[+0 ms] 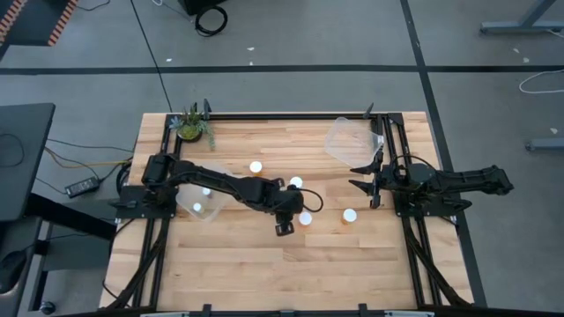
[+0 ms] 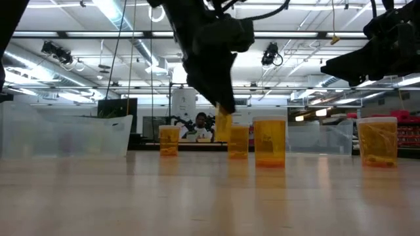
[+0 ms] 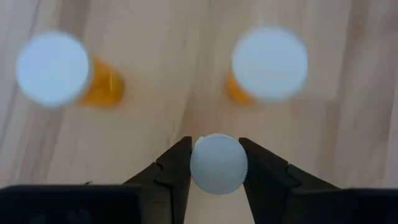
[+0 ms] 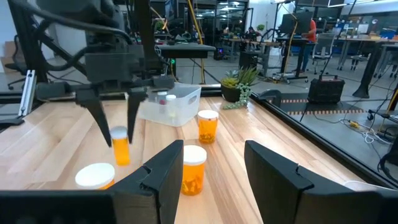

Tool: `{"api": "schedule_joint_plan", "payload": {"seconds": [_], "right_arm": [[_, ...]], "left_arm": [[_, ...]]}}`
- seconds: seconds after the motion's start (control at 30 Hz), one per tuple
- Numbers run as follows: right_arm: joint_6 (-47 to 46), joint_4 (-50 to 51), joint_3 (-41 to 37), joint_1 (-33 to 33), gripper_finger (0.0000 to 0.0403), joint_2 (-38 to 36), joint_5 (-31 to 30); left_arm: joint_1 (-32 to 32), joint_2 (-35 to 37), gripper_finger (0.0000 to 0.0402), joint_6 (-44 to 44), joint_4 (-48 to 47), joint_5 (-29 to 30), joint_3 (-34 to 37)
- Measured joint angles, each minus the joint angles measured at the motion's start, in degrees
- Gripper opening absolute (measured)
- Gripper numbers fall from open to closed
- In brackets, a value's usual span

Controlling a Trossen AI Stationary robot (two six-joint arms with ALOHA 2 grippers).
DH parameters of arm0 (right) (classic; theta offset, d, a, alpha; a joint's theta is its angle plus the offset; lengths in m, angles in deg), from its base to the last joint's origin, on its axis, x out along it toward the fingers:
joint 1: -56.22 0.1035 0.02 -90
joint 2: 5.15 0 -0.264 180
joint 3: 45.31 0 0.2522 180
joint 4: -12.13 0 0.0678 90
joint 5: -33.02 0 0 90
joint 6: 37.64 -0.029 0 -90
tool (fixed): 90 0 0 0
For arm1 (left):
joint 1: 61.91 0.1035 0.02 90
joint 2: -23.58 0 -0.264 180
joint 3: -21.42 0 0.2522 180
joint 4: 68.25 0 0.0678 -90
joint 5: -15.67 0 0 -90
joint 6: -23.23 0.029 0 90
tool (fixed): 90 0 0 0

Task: Pick and place medicine bottles into bin by pill shape (circle, oval)
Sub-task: Put the small orange pill bottle into the left transparent bin

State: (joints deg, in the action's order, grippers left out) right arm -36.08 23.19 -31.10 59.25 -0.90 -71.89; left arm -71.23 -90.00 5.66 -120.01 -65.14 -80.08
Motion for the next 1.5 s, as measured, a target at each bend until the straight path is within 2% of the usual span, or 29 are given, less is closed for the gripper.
{"api": "schedule_joint_plan", "payload": {"seconds": [0.2,0.4,0.6,0.9,1.17,1.3,1.5], "right_arm": [[0.00,0.00,0.00,0.00,0.0178,0.00,0.00],[0.00,0.02,0.00,0.00,0.0178,0.00,0.00],[0.00,0.02,0.00,0.00,0.0178,0.00,0.00],[0.00,-0.04,0.00,0.00,0.0178,0.07,-0.02],[0.00,-0.11,0.00,-0.02,0.0178,0.74,-0.01],[0.00,-0.11,0.00,0.00,0.0178,0.97,0.02],[0.00,-0.09,0.01,-0.02,0.0178,1.33,-0.02]], "left_arm": [[-2.42,0.02,0.0123,-5.39,-14.01,0.17,-2.70],[-4.97,0.02,0.0137,-9.50,-23.50,4.74,-2.68],[-6.17,2.24,0.0126,-12.51,-31.02,7.99,-2.70],[-7.94,8.72,0.0142,-18.50,-37.61,16.25,-2.67],[-8.86,13.05,0.0126,-22.38,-43.05,20.85,-2.59],[-9.11,13.93,0.0132,-23.64,-45.27,22.50,-2.32],[-9.23,16.60,0.0136,-26.30,-44.96,23.82,6.12]]}}
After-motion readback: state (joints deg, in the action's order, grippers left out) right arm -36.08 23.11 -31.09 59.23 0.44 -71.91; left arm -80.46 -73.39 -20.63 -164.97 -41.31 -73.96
